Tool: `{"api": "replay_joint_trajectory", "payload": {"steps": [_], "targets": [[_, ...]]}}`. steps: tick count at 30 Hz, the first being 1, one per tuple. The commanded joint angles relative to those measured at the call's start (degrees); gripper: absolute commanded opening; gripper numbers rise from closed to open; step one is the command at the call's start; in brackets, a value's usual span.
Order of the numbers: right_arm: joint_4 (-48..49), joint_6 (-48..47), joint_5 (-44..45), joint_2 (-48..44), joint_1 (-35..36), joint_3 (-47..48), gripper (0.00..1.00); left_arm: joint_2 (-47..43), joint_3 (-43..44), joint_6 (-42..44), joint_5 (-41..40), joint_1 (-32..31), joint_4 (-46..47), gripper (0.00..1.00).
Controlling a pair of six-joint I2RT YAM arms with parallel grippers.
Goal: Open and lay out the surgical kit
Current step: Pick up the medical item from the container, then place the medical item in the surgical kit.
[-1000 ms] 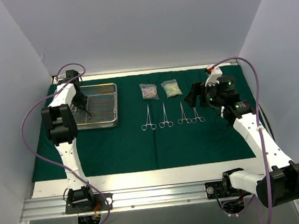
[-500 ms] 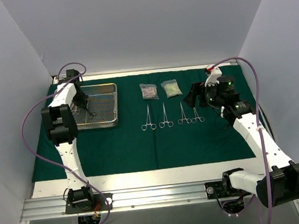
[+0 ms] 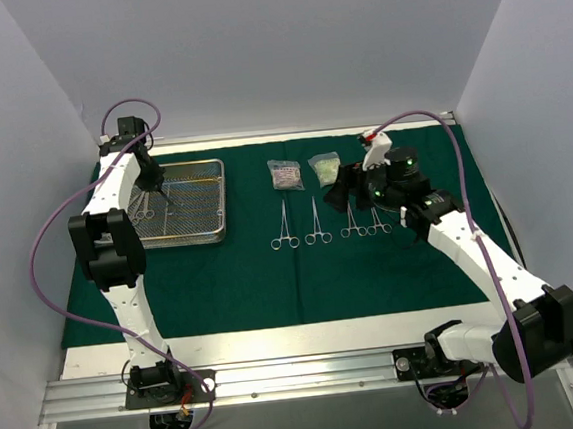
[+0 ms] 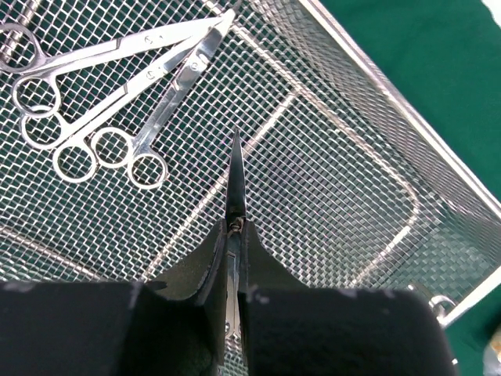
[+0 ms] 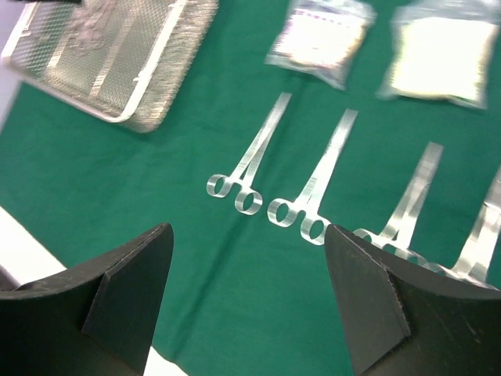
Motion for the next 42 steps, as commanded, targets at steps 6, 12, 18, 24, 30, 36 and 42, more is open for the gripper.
{"api": "replay_joint_trajectory", "payload": {"steps": [6,12,18,24,30,36,42], "targets": [[16.80,7.88,-5.91,9.83,6.59,5.49,0.74,-10.71,-0.96,1.07,-0.01,-4.83,-1.27,0.02],[24.36,12.62,-9.86,17.93,12.04,10.15,0.74,-18.27,-6.14,-1.21,-0.71,-10.79,-0.49,0.02],[28.49,14.82,-10.57,25.05,17.05,13.93,0.74,-24.95,-11.59,-4.11,-1.41,-16.43,1.36,0.02],[31.14,16.94,-11.45,30.32,19.60,17.35,0.73,-28.47,-14.14,-6.05,-2.56,-21.44,2.41,0.02],[34.03,19.13,-13.11,34.54,20.22,19.20,0.68,-29.53,-14.32,-6.93,-3.52,-24.78,2.59,0.02],[35.97,20.28,-14.35,38.06,20.57,21.40,0.58,-30.05,-14.67,-7.63,-3.52,-26.19,3.29,0.02],[38.34,21.50,-15.75,40.08,20.57,22.55,0.36,-30.32,-14.76,-7.80,-3.17,-26.89,3.82,0.02]]}}
